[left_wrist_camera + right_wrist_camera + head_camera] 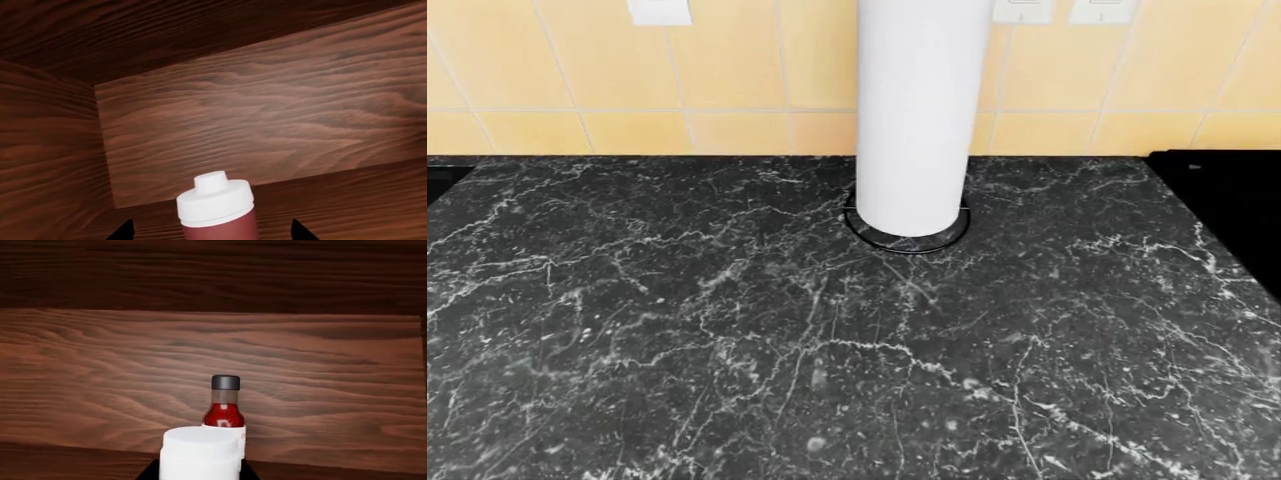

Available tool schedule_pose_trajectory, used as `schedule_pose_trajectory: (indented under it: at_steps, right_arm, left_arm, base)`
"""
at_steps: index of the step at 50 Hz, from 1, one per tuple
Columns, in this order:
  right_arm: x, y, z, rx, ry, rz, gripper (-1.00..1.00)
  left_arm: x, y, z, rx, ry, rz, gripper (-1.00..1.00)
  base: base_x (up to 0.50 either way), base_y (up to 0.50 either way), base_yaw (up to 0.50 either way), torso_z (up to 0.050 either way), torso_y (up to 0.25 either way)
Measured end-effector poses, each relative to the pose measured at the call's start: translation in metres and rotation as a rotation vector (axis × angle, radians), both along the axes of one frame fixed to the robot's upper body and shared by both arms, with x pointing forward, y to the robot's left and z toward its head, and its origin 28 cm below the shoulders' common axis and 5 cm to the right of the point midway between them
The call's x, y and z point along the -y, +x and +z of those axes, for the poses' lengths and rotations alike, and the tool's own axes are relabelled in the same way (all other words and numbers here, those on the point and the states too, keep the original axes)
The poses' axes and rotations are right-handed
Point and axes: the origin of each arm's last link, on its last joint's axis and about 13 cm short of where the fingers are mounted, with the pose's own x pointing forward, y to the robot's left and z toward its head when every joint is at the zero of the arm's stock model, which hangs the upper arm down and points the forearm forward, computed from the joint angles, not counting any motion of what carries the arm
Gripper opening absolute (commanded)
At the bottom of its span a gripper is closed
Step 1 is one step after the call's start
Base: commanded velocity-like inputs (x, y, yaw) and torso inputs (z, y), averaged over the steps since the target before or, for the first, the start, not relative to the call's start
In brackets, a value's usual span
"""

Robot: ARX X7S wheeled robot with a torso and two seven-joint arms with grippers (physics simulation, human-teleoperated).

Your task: Pick and place the shaker into the drawer. Then close the cabinet.

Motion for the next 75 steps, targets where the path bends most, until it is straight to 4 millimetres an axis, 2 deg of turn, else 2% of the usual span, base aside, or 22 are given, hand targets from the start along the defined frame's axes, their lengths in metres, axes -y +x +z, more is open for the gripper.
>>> schedule_pose_trajectory:
  at_steps: [16, 28, 46, 75]
  right_arm:
    - [-0.003, -0.024, 0.012, 0.117, -0.064, 0.001, -1.00]
    - [0.000, -0.034, 0.018, 0.187, -0.088, -0.029, -1.00]
    - [0.003, -0.037, 0.017, 0.212, -0.089, -0.041, -1.00]
    - [0.007, -0.038, 0.014, 0.217, -0.075, -0.032, -1.00]
  left_arm:
    - [0.001, 0.002, -0.002, 0.003, -0.035, -0.020, 1.00]
    - [0.001, 0.004, -0.001, -0.005, -0.064, -0.035, 1.00]
    - [0.005, 0.015, 0.004, -0.026, -0.126, -0.071, 1.00]
    - [0.003, 0.033, 0.005, -0.030, -0.135, 0.016, 1.00]
  base:
    - [0.00, 0.00, 0.00, 0.000, 0.000]
    - [0.00, 0.00, 0.00, 0.000, 0.000]
    - [0.00, 0.00, 0.00, 0.000, 0.000]
    - [0.00, 0.00, 0.00, 0.000, 0.000]
